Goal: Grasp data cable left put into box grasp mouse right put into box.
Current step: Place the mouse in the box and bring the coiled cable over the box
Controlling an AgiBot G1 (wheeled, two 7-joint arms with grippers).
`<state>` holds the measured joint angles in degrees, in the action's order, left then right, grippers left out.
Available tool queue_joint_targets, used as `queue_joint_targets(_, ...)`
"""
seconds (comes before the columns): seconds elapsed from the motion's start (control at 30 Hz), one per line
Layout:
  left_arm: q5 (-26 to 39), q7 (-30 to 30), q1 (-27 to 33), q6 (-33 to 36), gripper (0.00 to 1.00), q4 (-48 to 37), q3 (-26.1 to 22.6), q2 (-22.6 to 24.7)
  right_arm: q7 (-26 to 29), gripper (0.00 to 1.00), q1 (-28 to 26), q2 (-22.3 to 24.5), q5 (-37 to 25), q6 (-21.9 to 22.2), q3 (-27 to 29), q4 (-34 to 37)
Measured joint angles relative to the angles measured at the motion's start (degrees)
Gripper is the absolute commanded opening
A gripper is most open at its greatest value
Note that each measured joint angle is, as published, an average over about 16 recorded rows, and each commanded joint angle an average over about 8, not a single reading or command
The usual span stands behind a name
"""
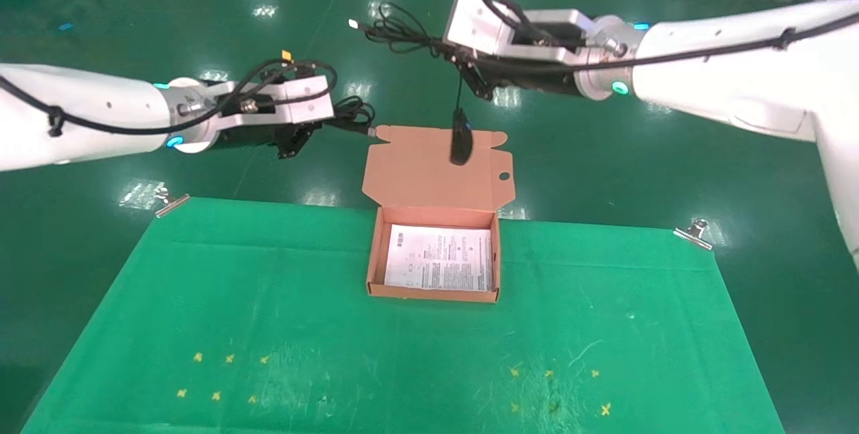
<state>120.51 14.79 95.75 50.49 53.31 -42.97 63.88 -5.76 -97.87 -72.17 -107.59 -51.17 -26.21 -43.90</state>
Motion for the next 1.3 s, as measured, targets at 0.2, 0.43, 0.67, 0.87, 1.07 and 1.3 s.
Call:
queue_joint_targets(0.2, -0.3, -0.7, 0.8, -1.3, 0.00, -1.1, 0.3, 0.7, -1.9, 0.00, -1.4, -1.1, 1.5, 0.1, 0.5, 2.6)
queue_joint_targets(0.43, -0.4, -0.9, 0.4, -1.5, 0.00, -1.3, 0.3, 0.6, -3.2, 0.00, -1.1, -1.5, 2.1, 0.2, 0.5, 3.2)
queue_joint_targets(0.67, 0.6, 0.0, -1.2, -0.7, 0.00, -0.9, -0.3, -0.3, -4.3, 0.00, 0.6, -2.1, 1.6, 1.1, 0.0, 3.8)
queue_joint_targets(0.87, 2.6, 2.2, -2.7, 0.5, 0.00, -0.2, -1.0, -1.4, -5.5, 0.00, 2.0, -3.4, 1.3, 2.3, -1.1, 5.9)
queue_joint_targets(1.07, 5.6, 5.9, -3.8, 2.2, 0.00, 1.3, -1.7, -2.9, -6.5, 0.00, 3.1, -4.9, 2.4, 3.4, -3.4, 8.2)
queue_joint_targets(1.3, 9.5, 11.0, -4.8, 4.8, 0.00, 4.3, -2.3, -4.5, -6.4, 0.00, 4.3, -5.9, 5.8, 5.0, -8.1, 9.6)
